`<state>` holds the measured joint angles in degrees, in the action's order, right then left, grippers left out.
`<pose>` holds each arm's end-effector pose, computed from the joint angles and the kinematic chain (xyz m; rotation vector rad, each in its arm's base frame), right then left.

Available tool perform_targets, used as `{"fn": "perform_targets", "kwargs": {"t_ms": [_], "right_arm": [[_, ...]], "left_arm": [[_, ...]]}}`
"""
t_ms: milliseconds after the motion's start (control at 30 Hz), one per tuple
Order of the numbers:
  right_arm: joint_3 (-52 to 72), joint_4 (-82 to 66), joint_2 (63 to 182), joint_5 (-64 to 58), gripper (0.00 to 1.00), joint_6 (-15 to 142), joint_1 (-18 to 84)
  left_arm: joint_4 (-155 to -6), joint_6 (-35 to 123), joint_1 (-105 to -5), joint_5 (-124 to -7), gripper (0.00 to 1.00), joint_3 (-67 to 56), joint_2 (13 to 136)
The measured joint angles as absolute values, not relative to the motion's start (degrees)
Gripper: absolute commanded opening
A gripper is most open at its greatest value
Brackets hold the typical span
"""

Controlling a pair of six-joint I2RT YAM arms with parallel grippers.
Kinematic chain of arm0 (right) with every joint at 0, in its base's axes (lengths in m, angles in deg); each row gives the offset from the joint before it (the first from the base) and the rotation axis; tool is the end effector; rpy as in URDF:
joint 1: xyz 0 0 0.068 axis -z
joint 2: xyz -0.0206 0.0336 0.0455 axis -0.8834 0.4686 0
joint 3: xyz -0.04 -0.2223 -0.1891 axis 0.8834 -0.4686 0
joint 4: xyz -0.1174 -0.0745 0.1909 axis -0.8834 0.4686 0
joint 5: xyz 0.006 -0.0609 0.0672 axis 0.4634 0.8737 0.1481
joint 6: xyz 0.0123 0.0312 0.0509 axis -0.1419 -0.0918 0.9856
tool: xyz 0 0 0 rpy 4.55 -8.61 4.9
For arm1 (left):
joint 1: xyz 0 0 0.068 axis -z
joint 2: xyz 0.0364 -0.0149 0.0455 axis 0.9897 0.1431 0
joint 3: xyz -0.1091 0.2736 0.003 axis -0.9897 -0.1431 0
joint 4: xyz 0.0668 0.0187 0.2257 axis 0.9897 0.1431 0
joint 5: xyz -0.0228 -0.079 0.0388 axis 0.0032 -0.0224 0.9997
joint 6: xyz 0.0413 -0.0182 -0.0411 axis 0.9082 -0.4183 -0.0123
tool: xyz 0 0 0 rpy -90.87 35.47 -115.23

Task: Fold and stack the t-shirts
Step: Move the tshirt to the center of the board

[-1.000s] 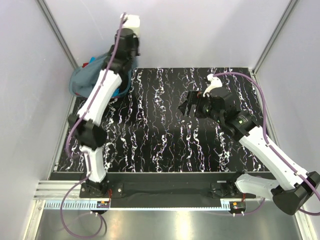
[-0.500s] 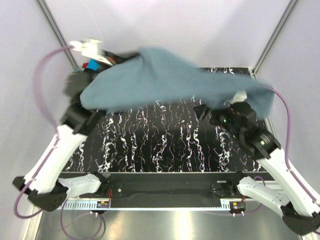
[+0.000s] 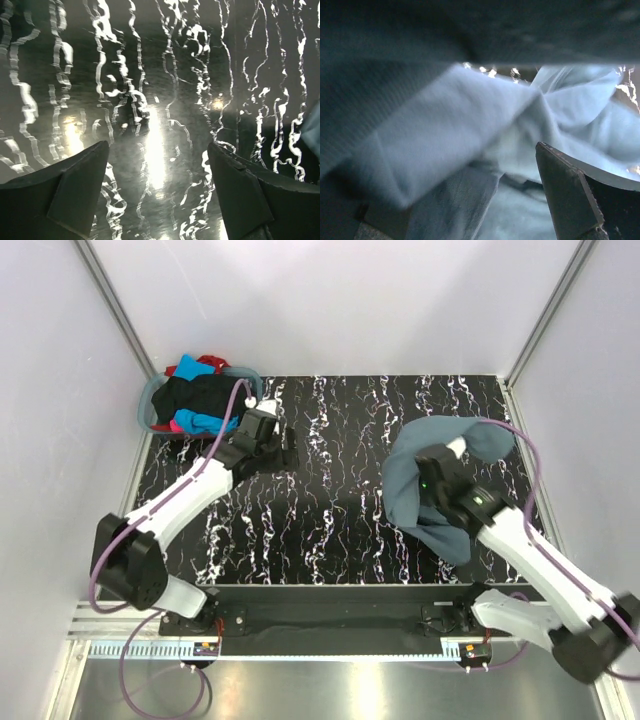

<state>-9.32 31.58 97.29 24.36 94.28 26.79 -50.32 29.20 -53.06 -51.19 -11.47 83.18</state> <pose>0.1453 0.0841 0.3374 0.2306 2.2221 0.3132 0.2636 -0.1392 0.3034 -0.0019 2.3888 -0.3425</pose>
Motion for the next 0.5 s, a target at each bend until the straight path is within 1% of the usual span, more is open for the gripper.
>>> {"fn": "perform_targets", "kwargs": {"t_ms": [133, 267, 367, 500], "right_arm": [[-5.6, 32.3, 109.2, 20.6, 1.0, 93.9, 31.3], [-0.1, 33.7, 119.7, 12.0, 0.97, 89.8, 37.3], [3.0, 36.2, 126.9, 10.4, 0.99, 86.0, 38.1], [1.4, 40.7, 129.2, 10.7, 1.0, 83.8, 38.1]], "left_arm": [[-47.8, 31.6, -53.0, -52.3, 0.87, -9.5, 81.1], [-49.1, 31.4, -52.4, -59.4, 0.87, -10.5, 80.2], [-53.6, 29.8, -50.7, -65.9, 0.89, -15.2, 78.9], [-60.6, 27.0, -47.5, -73.0, 0.9, -21.0, 79.3]]}}
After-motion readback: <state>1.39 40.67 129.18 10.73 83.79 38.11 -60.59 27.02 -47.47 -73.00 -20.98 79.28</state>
